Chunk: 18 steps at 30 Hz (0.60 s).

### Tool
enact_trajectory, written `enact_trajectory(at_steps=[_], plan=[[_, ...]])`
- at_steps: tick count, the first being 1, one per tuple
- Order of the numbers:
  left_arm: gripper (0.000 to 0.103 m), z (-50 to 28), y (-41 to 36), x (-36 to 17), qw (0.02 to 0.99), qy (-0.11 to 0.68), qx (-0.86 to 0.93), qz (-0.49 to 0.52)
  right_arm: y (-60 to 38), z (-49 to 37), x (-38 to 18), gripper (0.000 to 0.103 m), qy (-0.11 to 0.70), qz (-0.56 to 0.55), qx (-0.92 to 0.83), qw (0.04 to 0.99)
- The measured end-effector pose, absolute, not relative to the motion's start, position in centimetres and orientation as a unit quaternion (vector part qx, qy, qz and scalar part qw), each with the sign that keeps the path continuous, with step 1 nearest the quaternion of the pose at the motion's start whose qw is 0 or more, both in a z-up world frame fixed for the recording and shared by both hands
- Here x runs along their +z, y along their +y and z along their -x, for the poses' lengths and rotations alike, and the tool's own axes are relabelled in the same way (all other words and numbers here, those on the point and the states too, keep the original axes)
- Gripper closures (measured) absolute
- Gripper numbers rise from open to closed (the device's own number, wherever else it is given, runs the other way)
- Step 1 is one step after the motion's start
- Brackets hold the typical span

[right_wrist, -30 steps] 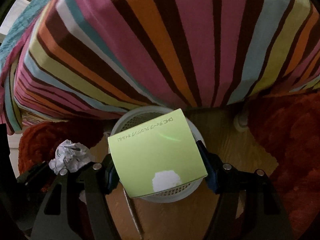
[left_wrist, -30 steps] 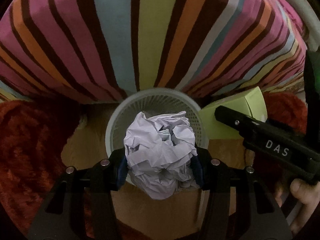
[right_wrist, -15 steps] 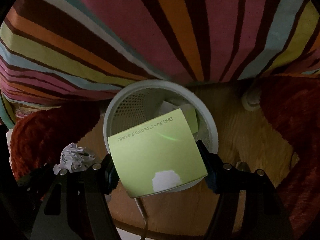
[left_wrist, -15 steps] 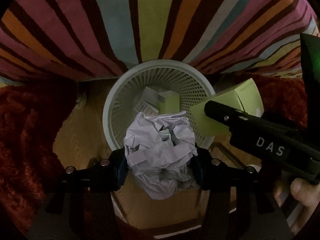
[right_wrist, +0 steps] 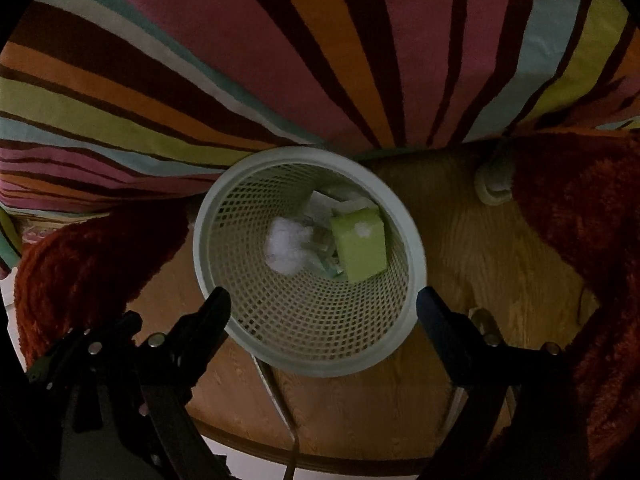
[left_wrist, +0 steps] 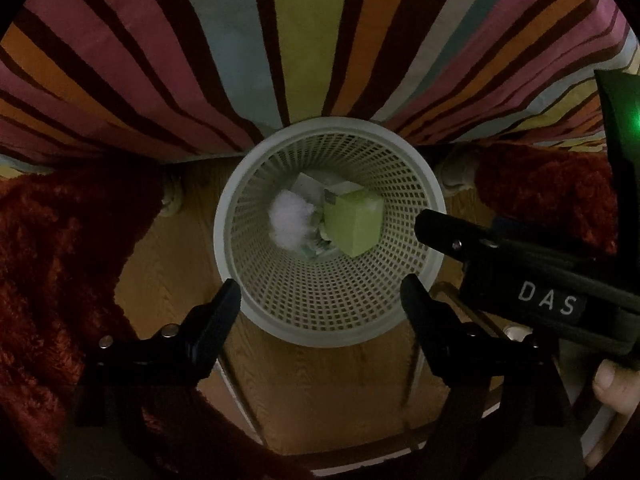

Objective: Collect trash
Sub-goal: 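Open both tools to drop the paper ball and green box into the wastebasket, then move both tools back up to the white packets on the bed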

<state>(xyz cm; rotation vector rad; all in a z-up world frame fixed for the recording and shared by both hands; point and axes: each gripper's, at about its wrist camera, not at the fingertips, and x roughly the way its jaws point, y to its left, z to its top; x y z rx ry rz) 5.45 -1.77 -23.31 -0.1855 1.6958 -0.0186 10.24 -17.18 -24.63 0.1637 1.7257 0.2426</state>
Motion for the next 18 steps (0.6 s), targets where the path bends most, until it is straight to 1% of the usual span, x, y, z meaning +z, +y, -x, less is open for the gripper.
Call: enact_trajectory(at_steps=[18], plan=[[0.023, -5.3, -1.7, -22.6, 0.668, 0.738, -0.006, 0.088, -19.0, -10.1, -24.1, 0.013, 0.749, -0.104, 0.087, 0.648]])
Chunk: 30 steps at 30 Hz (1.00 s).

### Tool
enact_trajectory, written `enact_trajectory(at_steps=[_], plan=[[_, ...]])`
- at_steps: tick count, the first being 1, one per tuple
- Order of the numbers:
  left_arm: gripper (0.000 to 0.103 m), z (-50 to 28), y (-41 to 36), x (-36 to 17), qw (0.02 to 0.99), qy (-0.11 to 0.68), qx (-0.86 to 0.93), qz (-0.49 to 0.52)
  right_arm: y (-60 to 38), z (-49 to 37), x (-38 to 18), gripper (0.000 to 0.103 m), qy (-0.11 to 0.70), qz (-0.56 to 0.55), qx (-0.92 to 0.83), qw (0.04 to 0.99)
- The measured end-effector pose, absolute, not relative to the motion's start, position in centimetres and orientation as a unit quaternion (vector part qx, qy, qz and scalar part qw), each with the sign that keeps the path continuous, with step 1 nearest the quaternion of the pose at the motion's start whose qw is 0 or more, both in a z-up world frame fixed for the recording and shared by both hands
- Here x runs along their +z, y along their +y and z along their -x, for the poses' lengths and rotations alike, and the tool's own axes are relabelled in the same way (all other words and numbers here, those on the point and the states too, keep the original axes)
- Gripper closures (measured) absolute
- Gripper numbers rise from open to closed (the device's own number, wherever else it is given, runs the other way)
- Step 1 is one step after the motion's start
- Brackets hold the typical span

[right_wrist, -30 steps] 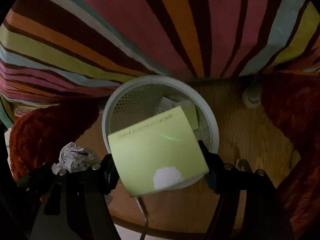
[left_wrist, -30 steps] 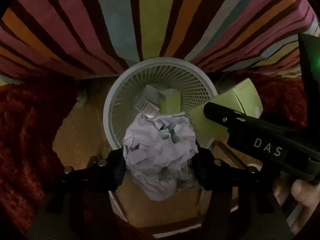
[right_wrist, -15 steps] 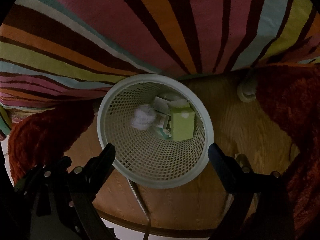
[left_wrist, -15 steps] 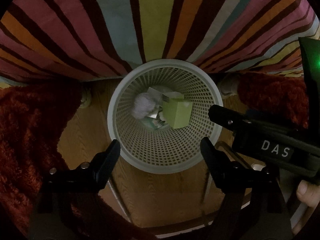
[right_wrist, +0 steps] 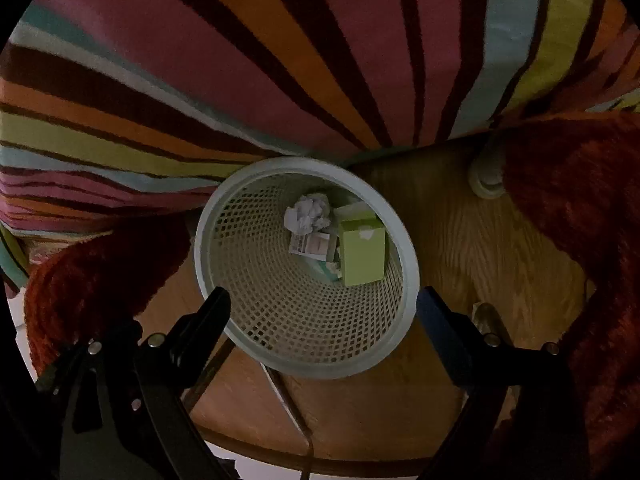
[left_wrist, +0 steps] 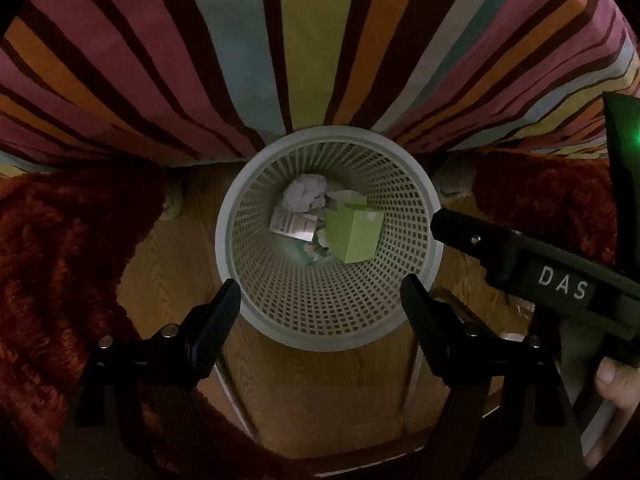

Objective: Collect trash
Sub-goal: 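Move both tools back up to the white packets on the bed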

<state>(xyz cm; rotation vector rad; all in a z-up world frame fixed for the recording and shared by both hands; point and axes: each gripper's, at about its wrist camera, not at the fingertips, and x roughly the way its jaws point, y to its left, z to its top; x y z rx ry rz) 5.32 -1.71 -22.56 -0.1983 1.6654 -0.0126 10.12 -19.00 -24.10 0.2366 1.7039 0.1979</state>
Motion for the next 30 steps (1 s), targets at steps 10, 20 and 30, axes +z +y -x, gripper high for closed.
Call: enact_trajectory(at_steps=[10, 20, 30], plan=[[0.023, -5.3, -1.4, -21.4, 0.688, 0.719, -0.005, 0.098, -19.7, -10.0, -22.5, 0.013, 0.728, -0.112, 0.086, 0.671], [0.023, -5.4, -1.6, -19.8, 0.717, 0.691, -0.007, 0.095, -19.5, -9.8, -18.9, 0.013, 0.672, -0.101, 0.101, 0.727], [0.023, -5.6, -1.4, -17.3, 0.760, 0.642, -0.012, 0.094, -19.6, -10.0, -16.1, 0.013, 0.622, -0.095, 0.118, 0.768]])
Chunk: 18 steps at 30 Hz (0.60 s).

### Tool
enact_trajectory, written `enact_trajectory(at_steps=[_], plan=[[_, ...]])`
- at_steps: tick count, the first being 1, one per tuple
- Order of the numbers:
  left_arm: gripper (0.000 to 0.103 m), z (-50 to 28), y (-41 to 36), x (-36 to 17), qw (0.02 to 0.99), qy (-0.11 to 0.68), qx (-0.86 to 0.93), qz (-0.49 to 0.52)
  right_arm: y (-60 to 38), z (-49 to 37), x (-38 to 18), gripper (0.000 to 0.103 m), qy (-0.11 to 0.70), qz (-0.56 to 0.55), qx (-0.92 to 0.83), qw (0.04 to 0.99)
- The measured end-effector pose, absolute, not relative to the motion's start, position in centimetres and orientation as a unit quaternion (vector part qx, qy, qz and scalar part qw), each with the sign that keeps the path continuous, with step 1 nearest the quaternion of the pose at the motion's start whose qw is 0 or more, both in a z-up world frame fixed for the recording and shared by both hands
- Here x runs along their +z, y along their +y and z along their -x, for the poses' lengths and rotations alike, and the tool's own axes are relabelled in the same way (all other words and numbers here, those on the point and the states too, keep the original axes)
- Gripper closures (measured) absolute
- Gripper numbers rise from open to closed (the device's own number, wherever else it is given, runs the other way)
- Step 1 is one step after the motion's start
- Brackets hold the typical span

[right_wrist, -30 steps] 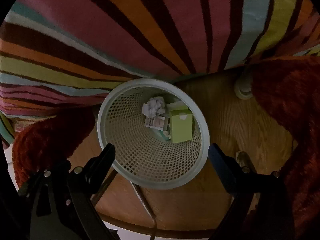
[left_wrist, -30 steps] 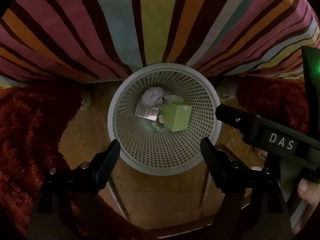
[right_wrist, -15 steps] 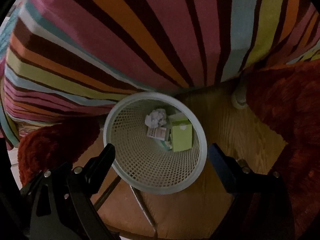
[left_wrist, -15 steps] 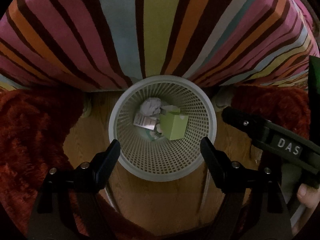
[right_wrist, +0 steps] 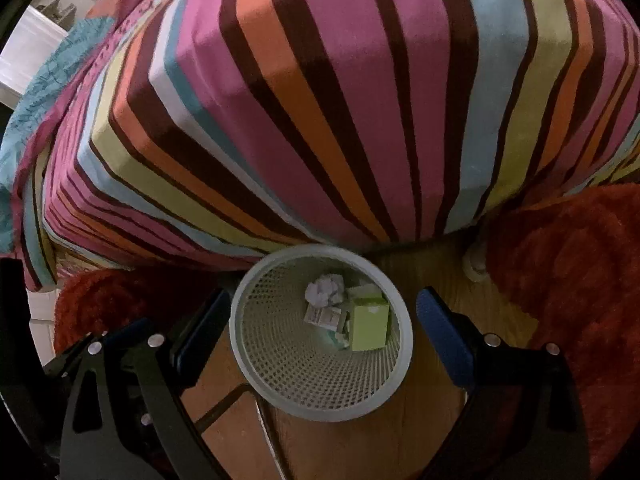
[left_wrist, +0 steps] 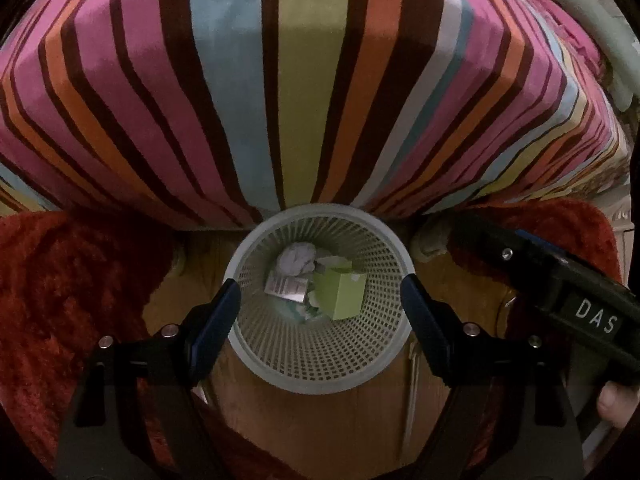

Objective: Collect trash
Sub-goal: 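Move both tools back up to the white packets on the bed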

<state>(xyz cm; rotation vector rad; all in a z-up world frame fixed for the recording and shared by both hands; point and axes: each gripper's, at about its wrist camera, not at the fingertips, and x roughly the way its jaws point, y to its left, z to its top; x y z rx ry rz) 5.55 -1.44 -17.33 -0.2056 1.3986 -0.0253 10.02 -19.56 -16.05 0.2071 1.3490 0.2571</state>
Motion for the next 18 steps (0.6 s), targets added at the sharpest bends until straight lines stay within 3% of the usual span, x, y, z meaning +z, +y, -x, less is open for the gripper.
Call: enact_trajectory(at_steps=[18], plan=[[0.023, -5.7, -1.8, -14.9, 0.802, 0.592, -0.013, 0.079, -19.6, -9.7, -12.7, 0.013, 0.540, -0.078, 0.131, 0.828]])
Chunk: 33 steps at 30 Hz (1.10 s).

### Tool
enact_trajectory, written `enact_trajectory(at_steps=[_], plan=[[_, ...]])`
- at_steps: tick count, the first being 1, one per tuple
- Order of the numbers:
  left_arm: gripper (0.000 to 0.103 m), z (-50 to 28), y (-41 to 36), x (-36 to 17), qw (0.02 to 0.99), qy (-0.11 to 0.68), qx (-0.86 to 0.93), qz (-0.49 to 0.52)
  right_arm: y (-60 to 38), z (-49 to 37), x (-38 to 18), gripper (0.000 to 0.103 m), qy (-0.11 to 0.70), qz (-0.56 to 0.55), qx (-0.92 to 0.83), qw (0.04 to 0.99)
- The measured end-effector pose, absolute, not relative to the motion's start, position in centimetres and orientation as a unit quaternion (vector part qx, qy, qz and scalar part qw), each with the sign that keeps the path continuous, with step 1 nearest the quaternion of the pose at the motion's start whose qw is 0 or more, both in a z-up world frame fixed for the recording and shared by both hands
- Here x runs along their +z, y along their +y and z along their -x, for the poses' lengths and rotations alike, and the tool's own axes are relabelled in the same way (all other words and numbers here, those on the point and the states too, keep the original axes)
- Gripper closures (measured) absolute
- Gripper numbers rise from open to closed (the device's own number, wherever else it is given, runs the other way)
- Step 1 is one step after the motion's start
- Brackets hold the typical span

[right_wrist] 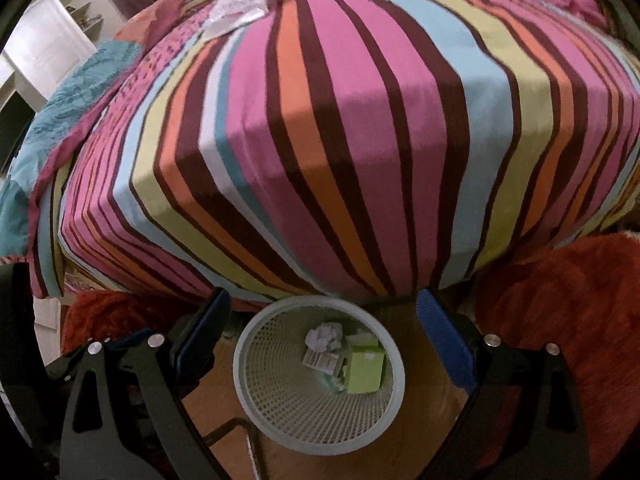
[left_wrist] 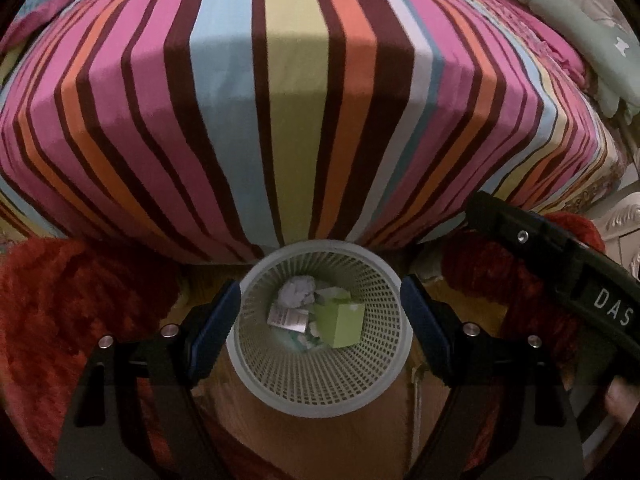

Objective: Collect trash
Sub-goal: 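Move both tools back up to the white packets on the bed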

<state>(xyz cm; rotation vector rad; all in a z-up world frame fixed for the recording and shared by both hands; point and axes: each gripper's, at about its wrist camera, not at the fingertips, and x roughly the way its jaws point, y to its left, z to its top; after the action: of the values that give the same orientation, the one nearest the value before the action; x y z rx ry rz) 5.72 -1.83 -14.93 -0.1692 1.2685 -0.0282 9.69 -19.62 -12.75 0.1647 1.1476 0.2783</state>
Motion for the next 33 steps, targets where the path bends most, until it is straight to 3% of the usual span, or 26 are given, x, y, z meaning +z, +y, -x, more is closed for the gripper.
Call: enact_trajectory(at_steps=[15, 33], plan=[[0.023, -6.9, -0.6, -10.7, 0.844, 0.531, 0.000, 0.080, -21.3, -11.4, -9.7, 0.013, 0.477, -0.085, 0.116, 0.867], [0.023, -13.9, 1.7, -6.2, 0.868, 0.484, 0.017, 0.107, -22.8, -17.1, -6.6, 0.013, 0.438, -0.087, 0.114, 0.887]])
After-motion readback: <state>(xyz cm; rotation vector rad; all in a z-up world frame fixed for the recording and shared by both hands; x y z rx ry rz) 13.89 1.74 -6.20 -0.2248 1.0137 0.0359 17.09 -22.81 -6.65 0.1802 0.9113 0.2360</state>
